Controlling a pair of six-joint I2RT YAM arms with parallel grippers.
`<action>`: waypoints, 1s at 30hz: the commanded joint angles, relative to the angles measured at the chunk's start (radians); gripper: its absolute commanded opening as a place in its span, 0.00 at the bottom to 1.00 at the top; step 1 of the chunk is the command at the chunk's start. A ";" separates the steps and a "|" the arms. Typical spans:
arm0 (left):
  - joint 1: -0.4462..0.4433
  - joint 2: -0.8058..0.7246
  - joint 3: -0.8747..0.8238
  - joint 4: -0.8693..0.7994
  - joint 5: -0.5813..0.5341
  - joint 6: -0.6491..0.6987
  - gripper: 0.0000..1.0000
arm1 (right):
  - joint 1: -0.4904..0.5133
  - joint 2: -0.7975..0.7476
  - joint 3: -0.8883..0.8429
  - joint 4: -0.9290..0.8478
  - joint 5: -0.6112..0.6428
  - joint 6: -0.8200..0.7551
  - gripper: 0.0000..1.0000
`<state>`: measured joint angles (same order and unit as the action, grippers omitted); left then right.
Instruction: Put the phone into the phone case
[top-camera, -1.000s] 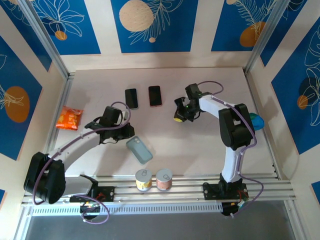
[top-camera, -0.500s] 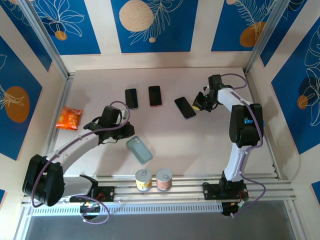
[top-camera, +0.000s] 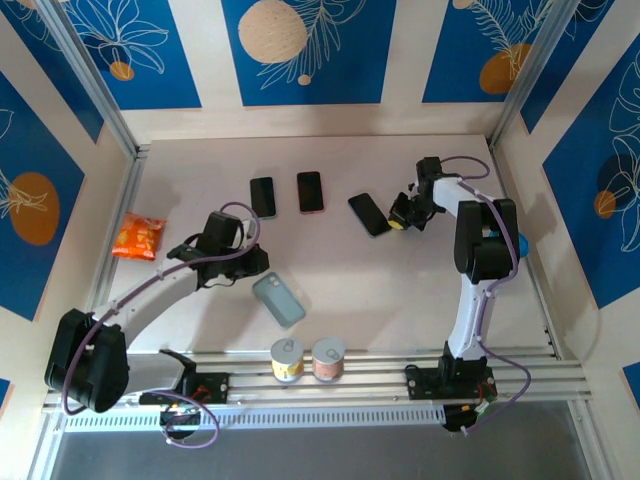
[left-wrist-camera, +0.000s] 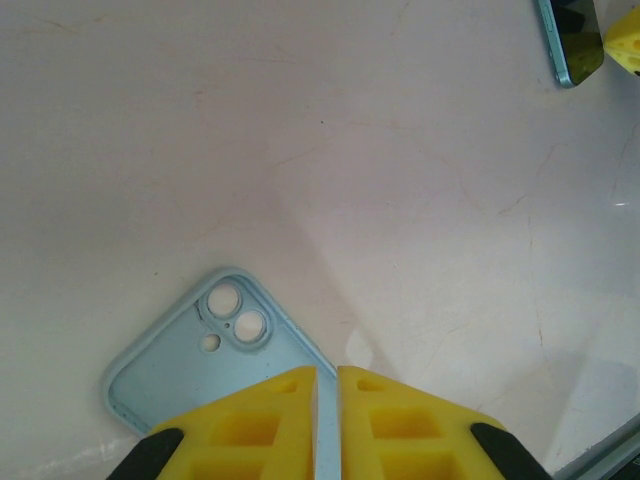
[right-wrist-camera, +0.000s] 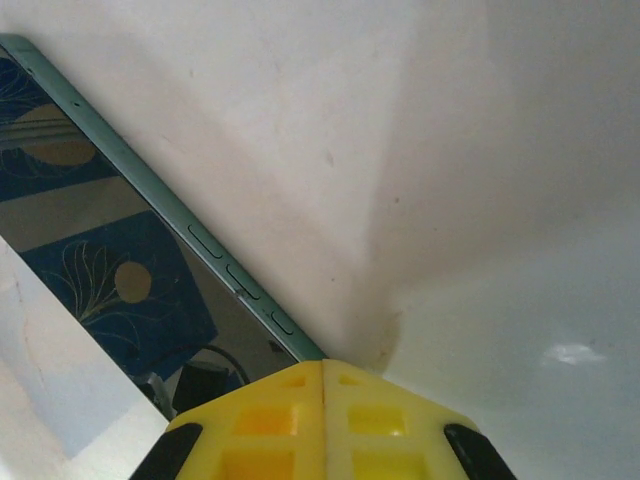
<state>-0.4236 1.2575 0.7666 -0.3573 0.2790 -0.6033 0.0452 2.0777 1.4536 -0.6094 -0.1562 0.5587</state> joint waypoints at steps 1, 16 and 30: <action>0.009 -0.023 -0.006 -0.018 -0.010 0.005 0.14 | -0.002 0.033 0.017 -0.040 0.026 -0.020 0.00; 0.013 -0.030 -0.012 -0.013 -0.012 0.018 0.14 | 0.164 -0.081 -0.065 -0.083 0.044 0.010 0.00; 0.017 -0.073 -0.036 -0.021 -0.024 0.015 0.14 | 0.379 0.034 0.154 -0.113 -0.014 0.027 0.00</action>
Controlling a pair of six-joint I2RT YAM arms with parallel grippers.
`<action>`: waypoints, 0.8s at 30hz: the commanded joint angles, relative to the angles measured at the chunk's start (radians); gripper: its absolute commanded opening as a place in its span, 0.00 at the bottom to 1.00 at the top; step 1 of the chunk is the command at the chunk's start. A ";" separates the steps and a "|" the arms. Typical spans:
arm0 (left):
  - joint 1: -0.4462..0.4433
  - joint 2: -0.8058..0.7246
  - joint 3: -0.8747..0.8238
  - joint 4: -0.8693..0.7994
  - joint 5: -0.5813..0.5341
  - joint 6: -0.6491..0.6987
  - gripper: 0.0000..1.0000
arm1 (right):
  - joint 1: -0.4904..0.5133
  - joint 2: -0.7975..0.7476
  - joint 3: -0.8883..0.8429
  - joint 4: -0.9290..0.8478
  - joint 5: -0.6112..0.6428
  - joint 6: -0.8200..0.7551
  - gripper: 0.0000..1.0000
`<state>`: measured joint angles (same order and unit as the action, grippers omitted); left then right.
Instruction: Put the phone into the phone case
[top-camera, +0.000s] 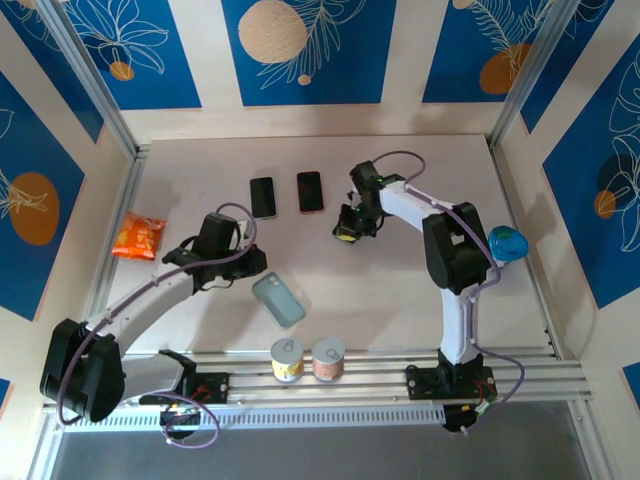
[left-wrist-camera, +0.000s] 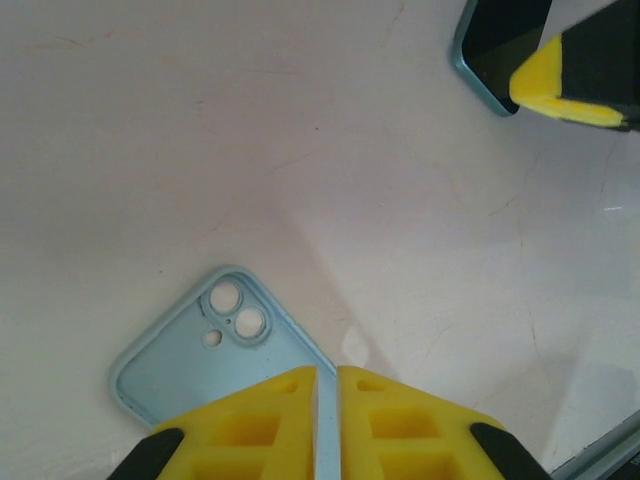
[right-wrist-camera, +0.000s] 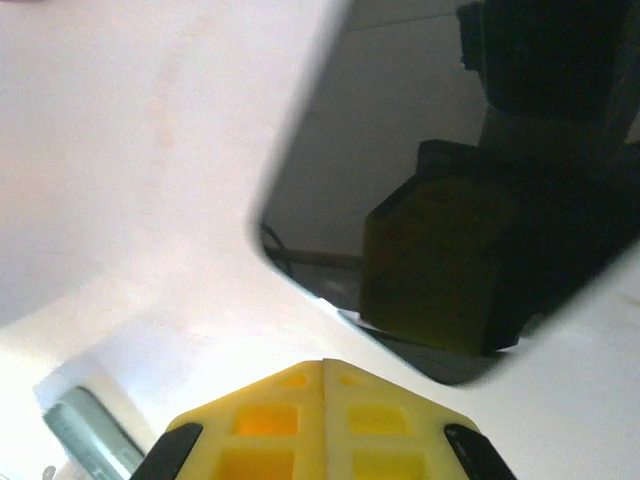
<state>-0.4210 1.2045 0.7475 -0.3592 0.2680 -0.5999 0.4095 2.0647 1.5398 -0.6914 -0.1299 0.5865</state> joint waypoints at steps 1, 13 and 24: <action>0.014 -0.022 -0.019 -0.019 -0.013 0.010 0.14 | 0.021 0.065 0.098 -0.035 -0.054 -0.014 0.00; 0.017 -0.042 -0.027 -0.025 -0.021 0.009 0.14 | -0.187 0.125 0.283 -0.128 -0.025 -0.086 0.00; 0.020 -0.023 -0.023 -0.017 -0.012 0.009 0.14 | -0.237 0.225 0.325 -0.163 0.004 -0.104 0.00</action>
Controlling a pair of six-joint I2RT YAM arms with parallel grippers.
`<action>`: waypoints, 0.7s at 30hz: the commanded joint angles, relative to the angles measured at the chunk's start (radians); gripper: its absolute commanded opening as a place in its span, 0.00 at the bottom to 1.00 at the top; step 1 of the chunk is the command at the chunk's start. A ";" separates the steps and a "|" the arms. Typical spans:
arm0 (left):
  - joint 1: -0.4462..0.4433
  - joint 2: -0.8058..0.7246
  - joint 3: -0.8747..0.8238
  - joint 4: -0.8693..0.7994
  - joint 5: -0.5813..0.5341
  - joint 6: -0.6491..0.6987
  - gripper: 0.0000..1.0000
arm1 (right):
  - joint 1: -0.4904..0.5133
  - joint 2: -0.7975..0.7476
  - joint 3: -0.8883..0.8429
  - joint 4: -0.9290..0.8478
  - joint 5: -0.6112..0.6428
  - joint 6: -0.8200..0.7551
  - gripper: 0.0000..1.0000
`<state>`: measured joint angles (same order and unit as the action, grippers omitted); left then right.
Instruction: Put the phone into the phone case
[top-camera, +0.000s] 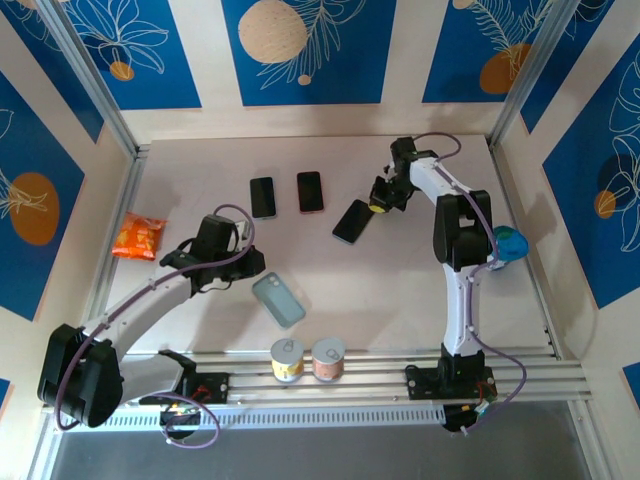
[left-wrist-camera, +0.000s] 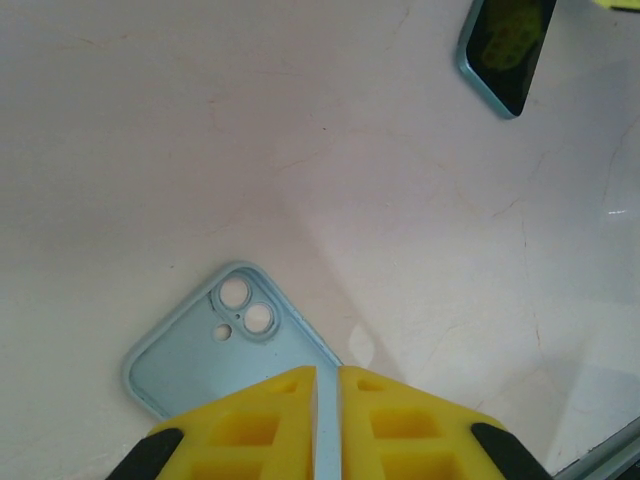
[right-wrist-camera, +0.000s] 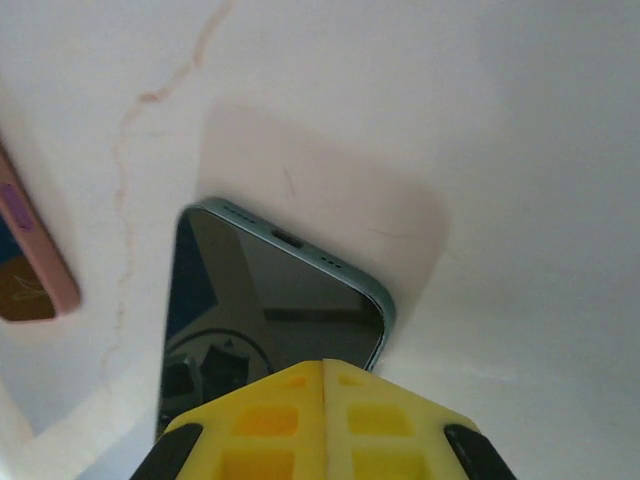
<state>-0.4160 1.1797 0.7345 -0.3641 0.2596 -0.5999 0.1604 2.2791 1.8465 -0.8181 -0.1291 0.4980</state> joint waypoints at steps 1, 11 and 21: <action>0.015 0.002 -0.010 -0.012 -0.002 0.010 0.14 | 0.011 0.016 0.025 -0.035 0.004 -0.012 0.00; 0.014 0.007 -0.006 -0.012 0.001 0.012 0.15 | 0.030 0.049 0.046 -0.079 0.064 -0.014 0.00; -0.005 0.082 0.059 0.007 0.024 0.021 0.16 | 0.066 -0.067 -0.183 -0.010 0.084 0.045 0.00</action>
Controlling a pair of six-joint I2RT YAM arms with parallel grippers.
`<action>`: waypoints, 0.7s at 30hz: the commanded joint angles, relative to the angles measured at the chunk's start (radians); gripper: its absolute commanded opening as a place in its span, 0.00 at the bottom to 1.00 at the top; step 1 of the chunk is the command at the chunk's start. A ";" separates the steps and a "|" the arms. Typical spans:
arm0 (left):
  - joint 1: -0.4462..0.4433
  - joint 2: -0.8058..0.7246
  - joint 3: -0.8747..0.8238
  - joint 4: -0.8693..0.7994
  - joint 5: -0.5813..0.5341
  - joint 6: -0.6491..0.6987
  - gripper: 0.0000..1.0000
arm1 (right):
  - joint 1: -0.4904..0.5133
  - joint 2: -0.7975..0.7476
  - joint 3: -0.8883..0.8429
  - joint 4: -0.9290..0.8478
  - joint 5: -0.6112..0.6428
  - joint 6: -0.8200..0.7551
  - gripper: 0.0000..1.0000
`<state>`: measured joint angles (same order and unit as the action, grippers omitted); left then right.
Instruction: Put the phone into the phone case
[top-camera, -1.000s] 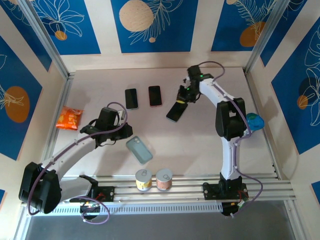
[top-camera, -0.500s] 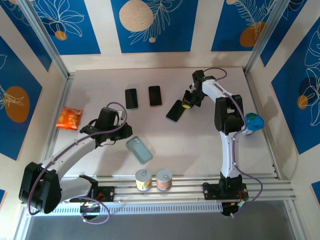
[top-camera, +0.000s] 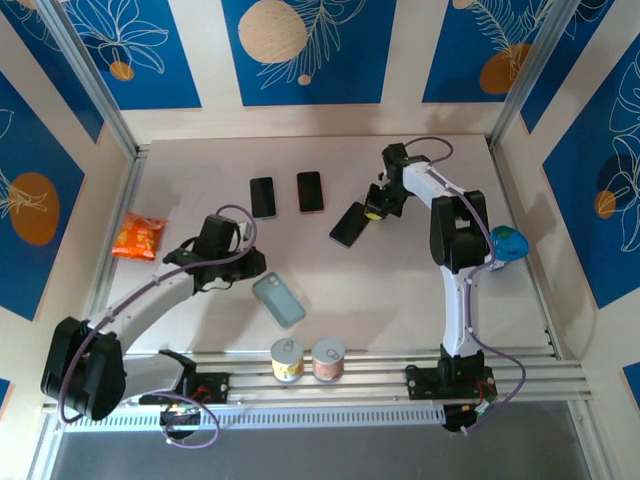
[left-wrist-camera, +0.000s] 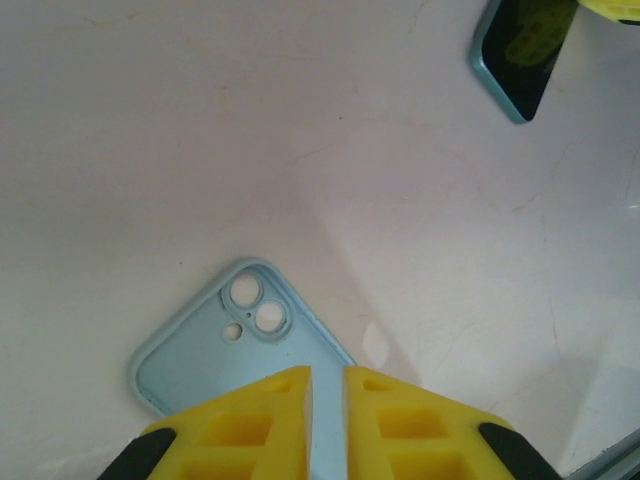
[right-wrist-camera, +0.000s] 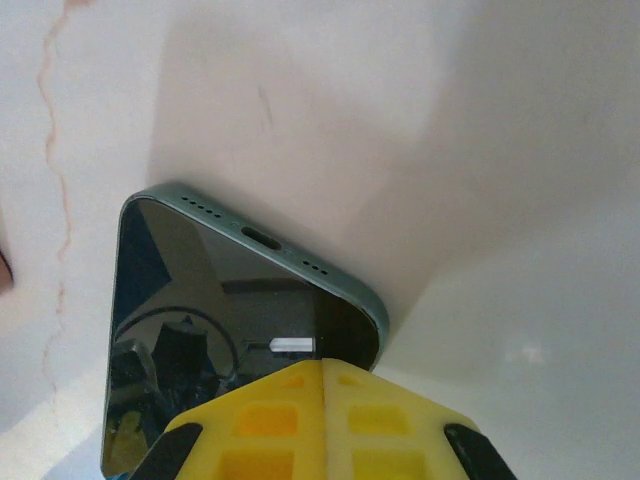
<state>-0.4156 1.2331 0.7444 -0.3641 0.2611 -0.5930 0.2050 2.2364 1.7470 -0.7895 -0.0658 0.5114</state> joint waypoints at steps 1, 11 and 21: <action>-0.012 0.043 0.058 0.013 0.027 0.013 0.16 | 0.028 -0.044 -0.117 -0.024 0.019 0.045 0.00; -0.132 0.172 0.130 0.097 0.064 -0.026 0.16 | 0.079 -0.340 -0.540 0.215 -0.012 0.262 0.00; -0.290 0.375 0.179 0.222 0.156 -0.085 0.15 | 0.116 -0.477 -0.695 0.276 -0.020 0.339 0.00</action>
<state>-0.6781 1.5791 0.8768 -0.1738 0.3847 -0.6647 0.3000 1.8023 1.0882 -0.5278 -0.0746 0.8082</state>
